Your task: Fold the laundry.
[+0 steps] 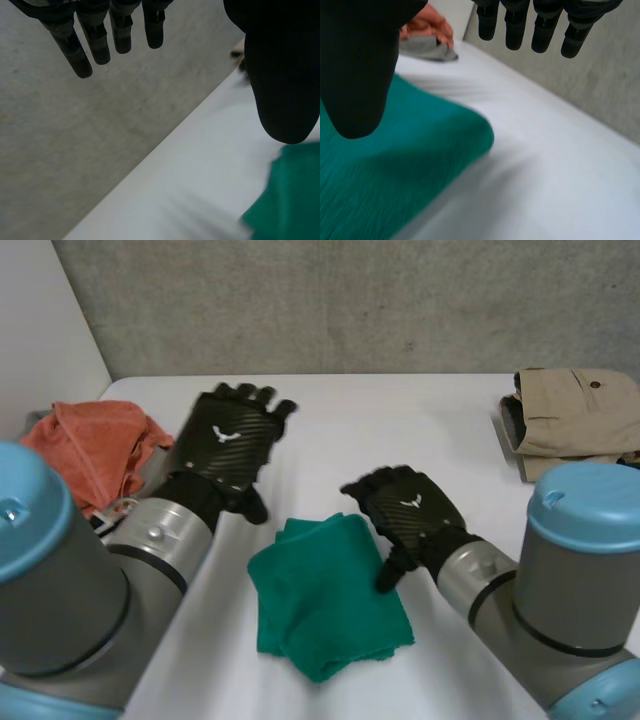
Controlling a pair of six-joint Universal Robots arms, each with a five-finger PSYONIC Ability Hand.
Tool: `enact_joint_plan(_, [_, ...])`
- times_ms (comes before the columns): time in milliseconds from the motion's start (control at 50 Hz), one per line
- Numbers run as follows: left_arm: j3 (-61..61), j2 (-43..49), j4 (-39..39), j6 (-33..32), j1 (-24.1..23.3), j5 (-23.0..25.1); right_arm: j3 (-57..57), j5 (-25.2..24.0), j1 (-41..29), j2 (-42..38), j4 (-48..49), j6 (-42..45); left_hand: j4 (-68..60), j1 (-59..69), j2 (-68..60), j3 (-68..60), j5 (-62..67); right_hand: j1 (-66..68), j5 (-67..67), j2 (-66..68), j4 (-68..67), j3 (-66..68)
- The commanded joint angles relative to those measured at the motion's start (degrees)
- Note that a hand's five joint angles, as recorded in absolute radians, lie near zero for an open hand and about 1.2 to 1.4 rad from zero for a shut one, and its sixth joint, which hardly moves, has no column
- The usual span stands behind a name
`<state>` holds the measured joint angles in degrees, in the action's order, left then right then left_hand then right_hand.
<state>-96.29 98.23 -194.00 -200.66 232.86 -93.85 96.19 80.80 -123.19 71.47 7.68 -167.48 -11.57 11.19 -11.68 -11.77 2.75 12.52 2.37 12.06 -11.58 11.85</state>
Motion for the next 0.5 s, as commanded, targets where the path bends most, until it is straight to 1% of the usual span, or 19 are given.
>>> enact_joint_plan(20, [3.12,6.17,4.15,13.18,-8.82,-3.44,0.40,-1.08,3.56,-0.02,-9.61,0.05,1.02,-0.64,1.13,1.22,-2.20,-2.52,-2.37,-2.06,1.58,-1.85])
enact_joint_plan(40, [3.82,8.44,5.29,15.45,-10.57,-4.75,0.40,-1.61,4.53,-0.02,-9.70,0.14,1.02,-0.64,1.13,1.22,-2.20,-2.52,-2.37,-2.06,1.58,-1.85])
enact_joint_plan(80, [4.61,10.74,6.26,17.49,-11.90,-6.51,0.31,-2.84,5.15,-0.02,-9.70,0.14,1.02,-0.64,1.13,1.22,-2.20,-2.52,-2.37,-2.06,1.58,-1.85])
enact_joint_plan(120, [5.75,14.26,7.58,19.60,-13.04,-9.41,0.22,-5.38,5.50,-0.10,-9.70,0.23,1.02,-0.64,1.13,1.22,-2.20,-2.52,-2.37,-2.06,1.58,-1.85])
enact_joint_plan(160, [6.37,16.63,8.46,20.31,-13.57,-11.43,0.22,-7.14,5.68,-0.19,-9.70,0.40,1.02,-0.64,1.13,1.22,-2.20,-2.52,-2.37,-2.06,1.58,-1.85])
enact_joint_plan(180, [6.72,18.64,9.16,20.83,-13.92,-13.62,0.05,-8.54,5.68,-0.89,-9.70,0.40,1.02,-0.64,1.13,1.22,-2.20,-2.52,-2.37,-2.06,1.58,-1.85])
enact_joint_plan(240, [6.81,20.77,9.78,20.93,-14.10,-16.27,-0.30,-9.87,5.50,-3.35,-9.70,0.67,1.19,-0.81,1.30,1.39,-2.37,-2.52,-2.37,-2.06,1.58,-1.85])
enact_joint_plan(260, [6.64,21.64,9.95,20.58,-14.10,-17.67,-0.56,-10.40,5.24,-5.27,-9.61,0.84,1.35,-0.98,1.47,1.55,-2.53,-2.52,-2.37,-2.06,1.58,-1.85])
enact_joint_plan(340, [6.29,22.35,9.87,20.14,-14.01,-19.70,-1.88,-10.14,4.62,-8.62,-9.18,1.28,1.35,-0.98,1.47,1.55,-2.54,-2.52,-2.37,-2.06,1.58,-1.85])
enact_joint_plan(400, [6.11,22.27,9.87,20.05,-13.84,-19.79,-2.32,-9.61,4.62,-9.86,-7.95,2.16,1.35,-0.98,1.47,1.55,-2.54,-2.52,-2.37,-2.06,1.58,-1.85])
enact_joint_plan(480, [5.67,22.27,10.31,19.35,-13.05,-19.79,-2.76,-7.59,4.54,-10.65,-5.84,5.06,1.35,-0.98,1.47,1.55,-2.54,-2.52,-2.37,-2.06,1.58,-1.85])
enact_joint_plan(500, [5.06,22.26,10.66,18.65,-12.17,-19.79,-2.94,-6.81,4.54,-10.30,-5.66,6.28,1.19,-0.81,1.30,1.39,-2.37,-2.52,-2.37,-2.06,1.58,-1.85])
